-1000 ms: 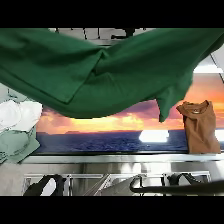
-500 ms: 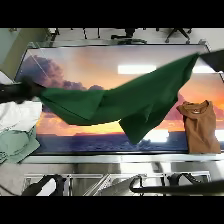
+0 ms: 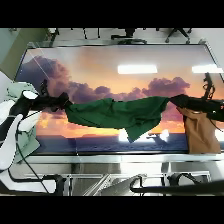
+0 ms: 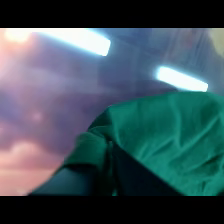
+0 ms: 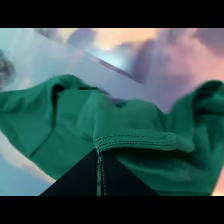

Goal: Fold the shirts.

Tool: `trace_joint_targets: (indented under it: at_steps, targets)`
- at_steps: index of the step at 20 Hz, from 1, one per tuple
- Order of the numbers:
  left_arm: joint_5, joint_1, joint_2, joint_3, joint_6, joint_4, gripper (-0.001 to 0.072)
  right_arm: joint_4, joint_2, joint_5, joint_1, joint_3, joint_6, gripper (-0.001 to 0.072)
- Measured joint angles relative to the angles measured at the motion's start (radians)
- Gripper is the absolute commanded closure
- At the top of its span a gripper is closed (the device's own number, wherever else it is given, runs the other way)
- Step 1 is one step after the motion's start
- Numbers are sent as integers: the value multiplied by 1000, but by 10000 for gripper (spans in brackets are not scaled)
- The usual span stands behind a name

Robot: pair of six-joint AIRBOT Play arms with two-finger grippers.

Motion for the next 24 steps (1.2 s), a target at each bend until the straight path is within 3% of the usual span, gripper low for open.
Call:
trace_joint_targets:
  at_steps: [3,7,12,17,24]
  targets:
    - [-57,14,-73,123,5,0,15,3,-55,-60,0,-30,-39,692]
    - [-231,51,-64,231,12,27,15,2,-84,-99,0,-42,-79,693]
    - [-365,60,28,155,-12,189,15,2,-92,-111,0,-46,-104,692]
    - [-291,59,98,-98,-15,217,16,2,-94,-112,1,-47,-117,692]
    - [-56,45,103,-277,97,19,40,2,-94,-113,7,-47,-121,692]
